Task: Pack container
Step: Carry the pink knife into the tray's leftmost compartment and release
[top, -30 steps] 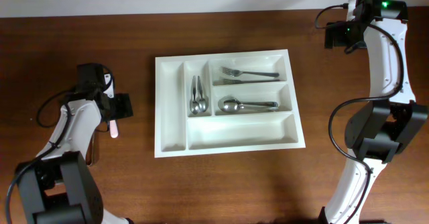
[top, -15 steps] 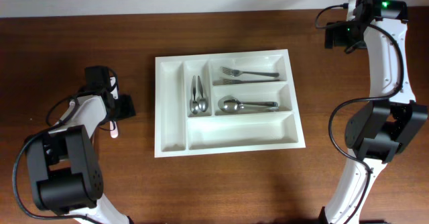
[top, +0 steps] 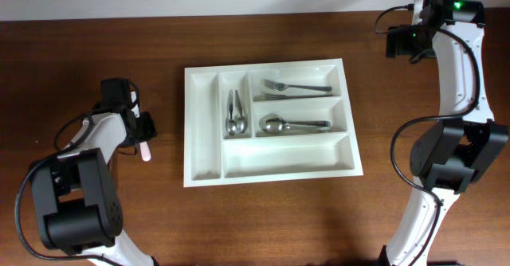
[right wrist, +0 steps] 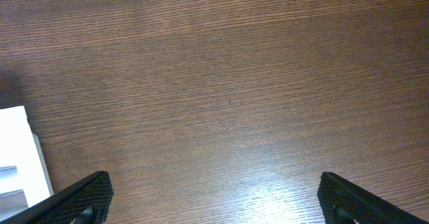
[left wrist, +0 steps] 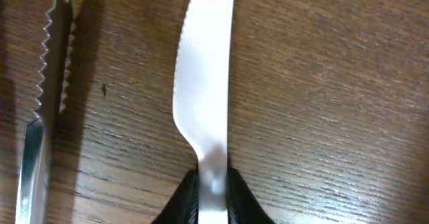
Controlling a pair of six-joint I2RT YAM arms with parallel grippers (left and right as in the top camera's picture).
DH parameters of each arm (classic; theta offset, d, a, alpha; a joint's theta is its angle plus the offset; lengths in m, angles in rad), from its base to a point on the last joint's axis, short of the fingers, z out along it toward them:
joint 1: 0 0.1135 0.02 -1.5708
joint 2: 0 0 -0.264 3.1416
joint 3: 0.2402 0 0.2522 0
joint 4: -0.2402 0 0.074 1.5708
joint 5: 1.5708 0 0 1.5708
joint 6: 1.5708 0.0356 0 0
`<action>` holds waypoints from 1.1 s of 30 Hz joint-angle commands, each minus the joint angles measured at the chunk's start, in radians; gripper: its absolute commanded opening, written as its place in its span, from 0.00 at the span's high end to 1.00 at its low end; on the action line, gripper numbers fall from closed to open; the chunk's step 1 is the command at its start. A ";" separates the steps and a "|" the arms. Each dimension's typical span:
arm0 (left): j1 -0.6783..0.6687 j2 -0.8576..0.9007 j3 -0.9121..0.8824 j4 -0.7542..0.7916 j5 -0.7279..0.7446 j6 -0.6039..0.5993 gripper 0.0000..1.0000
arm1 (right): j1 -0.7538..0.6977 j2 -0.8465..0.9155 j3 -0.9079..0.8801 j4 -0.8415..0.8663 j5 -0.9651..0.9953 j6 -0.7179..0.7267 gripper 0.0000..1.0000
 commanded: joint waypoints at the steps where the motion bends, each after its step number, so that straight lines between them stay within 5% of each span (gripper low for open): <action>1: 0.007 0.028 0.024 -0.026 0.008 -0.003 0.92 | 0.004 -0.034 0.016 0.000 0.013 0.016 0.01; 15: -0.029 -0.093 0.315 -0.267 0.064 -0.051 0.98 | 0.004 -0.034 0.017 0.000 0.013 0.016 0.01; 33: -0.368 -0.118 0.347 -0.388 0.122 -0.103 0.96 | 0.004 -0.034 0.016 0.000 0.013 0.016 0.01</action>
